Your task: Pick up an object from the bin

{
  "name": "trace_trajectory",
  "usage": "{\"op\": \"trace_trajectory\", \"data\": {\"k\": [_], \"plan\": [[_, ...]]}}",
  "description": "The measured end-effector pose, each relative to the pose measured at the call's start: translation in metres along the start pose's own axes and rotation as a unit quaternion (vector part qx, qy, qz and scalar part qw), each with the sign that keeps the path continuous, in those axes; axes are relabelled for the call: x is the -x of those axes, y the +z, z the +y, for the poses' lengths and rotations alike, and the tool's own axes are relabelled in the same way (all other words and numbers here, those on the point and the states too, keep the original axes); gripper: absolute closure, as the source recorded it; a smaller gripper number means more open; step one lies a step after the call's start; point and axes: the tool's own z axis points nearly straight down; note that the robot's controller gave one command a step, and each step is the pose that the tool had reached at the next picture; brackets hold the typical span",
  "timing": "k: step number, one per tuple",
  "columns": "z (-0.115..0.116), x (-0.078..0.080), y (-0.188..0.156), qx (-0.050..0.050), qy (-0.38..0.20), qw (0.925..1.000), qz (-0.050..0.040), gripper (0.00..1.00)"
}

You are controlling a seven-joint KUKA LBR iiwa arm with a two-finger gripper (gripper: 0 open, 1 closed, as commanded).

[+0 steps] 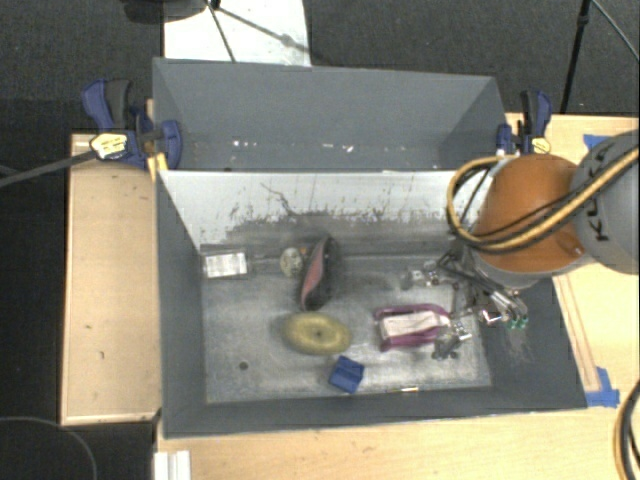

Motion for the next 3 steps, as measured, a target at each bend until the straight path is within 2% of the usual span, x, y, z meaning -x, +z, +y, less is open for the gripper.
{"op": "trace_trajectory", "data": {"k": [1, 2, 3], "plan": [[0.0001, -0.0041, 0.031, 0.001, 0.005, 1.0, 0.0021, 0.0], [-0.0003, -0.003, 0.0297, 0.0, 0.004, 1.0, 0.0007, 0.0], [-0.0003, -0.0035, 0.0292, 0.001, 0.004, 1.0, 0.0029, 1.0]]}}
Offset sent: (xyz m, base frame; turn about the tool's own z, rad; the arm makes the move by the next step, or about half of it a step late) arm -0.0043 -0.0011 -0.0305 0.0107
